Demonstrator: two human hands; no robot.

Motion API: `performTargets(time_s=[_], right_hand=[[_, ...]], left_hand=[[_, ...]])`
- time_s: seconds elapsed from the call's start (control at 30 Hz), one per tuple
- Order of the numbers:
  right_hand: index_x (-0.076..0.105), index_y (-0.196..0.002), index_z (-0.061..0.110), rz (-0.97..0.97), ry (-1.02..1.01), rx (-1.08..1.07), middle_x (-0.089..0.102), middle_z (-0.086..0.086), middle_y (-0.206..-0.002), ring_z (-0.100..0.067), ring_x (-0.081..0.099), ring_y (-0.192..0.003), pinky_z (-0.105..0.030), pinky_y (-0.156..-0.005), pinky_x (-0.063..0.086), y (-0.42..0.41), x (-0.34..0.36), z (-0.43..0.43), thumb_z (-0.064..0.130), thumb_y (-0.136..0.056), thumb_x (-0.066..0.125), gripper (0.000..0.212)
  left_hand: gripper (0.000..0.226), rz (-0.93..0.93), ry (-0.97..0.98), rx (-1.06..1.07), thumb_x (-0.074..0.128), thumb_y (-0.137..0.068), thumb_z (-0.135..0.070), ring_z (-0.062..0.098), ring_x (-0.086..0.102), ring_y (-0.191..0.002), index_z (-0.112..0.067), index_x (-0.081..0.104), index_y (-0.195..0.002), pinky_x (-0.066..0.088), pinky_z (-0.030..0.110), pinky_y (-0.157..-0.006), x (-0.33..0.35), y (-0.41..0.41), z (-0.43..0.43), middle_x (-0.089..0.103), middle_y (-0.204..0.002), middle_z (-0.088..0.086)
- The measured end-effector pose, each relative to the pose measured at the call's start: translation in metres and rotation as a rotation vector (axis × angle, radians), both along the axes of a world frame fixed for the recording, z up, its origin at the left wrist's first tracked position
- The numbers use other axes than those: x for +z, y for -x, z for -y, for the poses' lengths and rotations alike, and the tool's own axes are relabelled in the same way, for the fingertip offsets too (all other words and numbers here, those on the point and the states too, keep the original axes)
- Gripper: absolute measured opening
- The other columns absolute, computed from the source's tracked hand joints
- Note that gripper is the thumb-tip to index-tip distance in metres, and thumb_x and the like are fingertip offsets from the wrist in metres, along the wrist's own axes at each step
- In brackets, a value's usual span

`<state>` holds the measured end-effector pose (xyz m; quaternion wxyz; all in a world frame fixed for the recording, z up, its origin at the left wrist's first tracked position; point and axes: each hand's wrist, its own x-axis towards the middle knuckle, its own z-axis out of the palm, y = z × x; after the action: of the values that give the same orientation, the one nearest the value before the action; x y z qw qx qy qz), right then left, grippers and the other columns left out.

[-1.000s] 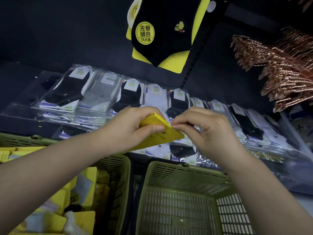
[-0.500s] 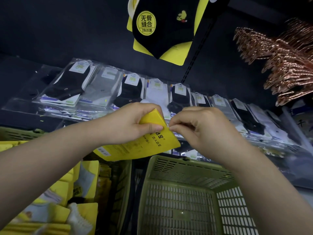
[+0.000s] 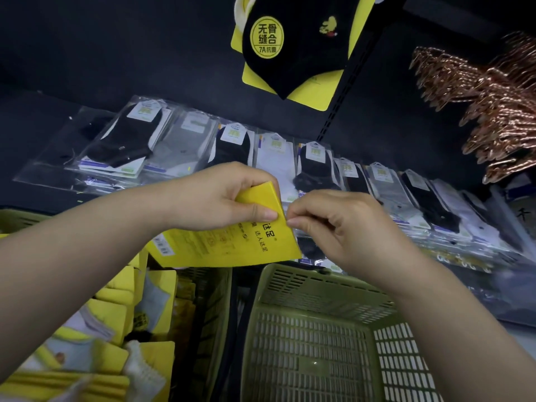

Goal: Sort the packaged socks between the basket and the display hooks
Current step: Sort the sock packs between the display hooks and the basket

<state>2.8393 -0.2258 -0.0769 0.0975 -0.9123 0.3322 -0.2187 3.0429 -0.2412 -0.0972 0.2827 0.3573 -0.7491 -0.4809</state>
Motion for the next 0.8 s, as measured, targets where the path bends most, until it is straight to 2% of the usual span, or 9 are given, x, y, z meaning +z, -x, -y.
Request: performTargets(time_s=[0.07,0.13,0.2,0.3,0.37,0.47,0.6,0.7,0.8], right_hand=[[0.07,-0.08,0.01,0.01,-0.032,-0.005,0.061,0.011,-0.066,-0.005,0.053,-0.067,-0.013,-0.06,0.041,0.0,-0.002,-0.001,0.014,-0.084,0.064,0.008],[0.07,-0.078,0.017,0.121,-0.198,-0.088,0.057,0.018,-0.059,-0.003,0.056,-0.06,-0.014,-0.058,0.047,0.002,-0.005,-0.003,0.017,-0.083,0.068,0.006],[0.068,-0.076,0.025,0.354,-0.452,-0.192,0.063,0.011,-0.059,-0.004,0.061,-0.053,-0.023,-0.056,0.055,0.001,-0.007,-0.004,0.015,-0.077,0.074,0.012],[0.066,-0.079,0.028,0.601,-0.574,-0.272,0.069,0.002,-0.064,-0.01,0.066,-0.055,-0.022,-0.058,0.055,0.001,-0.004,0.001,0.023,-0.066,0.078,0.018],[0.071,-0.078,0.026,0.584,-0.571,-0.27,0.072,0.001,-0.069,-0.011,0.069,-0.063,-0.023,-0.062,0.056,0.001,0.003,0.005,0.024,-0.069,0.076,0.011],[0.072,-0.075,0.028,0.523,-0.425,-0.28,0.07,0.007,-0.073,-0.01,0.066,-0.063,-0.017,-0.06,0.052,-0.005,0.009,0.008,0.013,-0.081,0.071,0.015],[0.07,-0.073,0.028,0.612,-0.343,-0.271,0.066,0.009,-0.074,-0.005,0.061,-0.059,-0.014,-0.058,0.048,-0.02,0.018,0.009,0.012,-0.083,0.069,0.019],[0.07,-0.077,0.023,0.678,-0.409,-0.258,0.066,0.009,-0.069,-0.002,0.059,-0.059,-0.017,-0.059,0.05,-0.027,0.029,0.01,0.012,-0.083,0.068,0.012],[0.072,-0.078,0.023,0.698,-0.459,-0.204,0.067,0.007,-0.074,-0.004,0.059,-0.063,-0.022,-0.062,0.051,-0.03,0.047,0.011,0.019,-0.079,0.068,0.005]], left_hand=[[0.037,0.04,0.016,-0.015,0.06,-0.078,-0.033,0.038,0.058,-0.079,0.001,0.063,-0.093,0.048,0.041,-0.067,-0.001,0.0,0.0,0.063,-0.083,0.023],[0.03,0.066,0.029,-0.01,0.061,-0.082,-0.029,0.032,0.06,-0.076,-0.001,0.064,-0.094,0.049,0.037,-0.067,-0.001,0.0,0.0,0.065,-0.083,0.019],[0.03,0.052,0.018,0.008,0.06,-0.081,-0.031,0.022,0.058,-0.069,-0.004,0.062,-0.093,0.048,0.028,-0.065,0.002,0.001,0.0,0.064,-0.08,0.016],[0.023,0.041,0.042,0.058,0.058,-0.08,-0.033,0.013,0.057,-0.068,-0.014,0.062,-0.092,0.046,0.02,-0.063,0.007,0.0,0.003,0.065,-0.077,0.004],[0.004,0.03,0.065,0.091,0.061,-0.086,-0.024,-0.001,0.056,-0.066,-0.022,0.061,-0.09,0.043,0.011,-0.063,0.009,-0.003,0.007,0.063,-0.073,-0.01],[0.015,0.014,0.081,0.123,0.061,-0.09,-0.013,-0.009,0.059,-0.071,-0.027,0.062,-0.094,0.042,0.004,-0.066,0.013,-0.01,0.009,0.067,-0.077,-0.014],[0.019,-0.011,0.094,0.126,0.059,-0.09,-0.016,-0.013,0.062,-0.076,-0.034,0.061,-0.097,0.042,0.002,-0.067,0.028,-0.017,0.003,0.067,-0.079,-0.031],[0.016,-0.006,0.148,0.111,0.056,-0.086,-0.031,-0.014,0.062,-0.082,-0.039,0.059,-0.1,0.042,0.001,-0.07,0.04,-0.023,-0.003,0.066,-0.086,-0.035],[0.026,-0.028,0.096,0.005,0.048,-0.088,-0.059,-0.014,0.06,-0.098,-0.048,0.063,-0.107,0.044,0.004,-0.082,0.054,-0.033,-0.009,0.065,-0.103,-0.035]])
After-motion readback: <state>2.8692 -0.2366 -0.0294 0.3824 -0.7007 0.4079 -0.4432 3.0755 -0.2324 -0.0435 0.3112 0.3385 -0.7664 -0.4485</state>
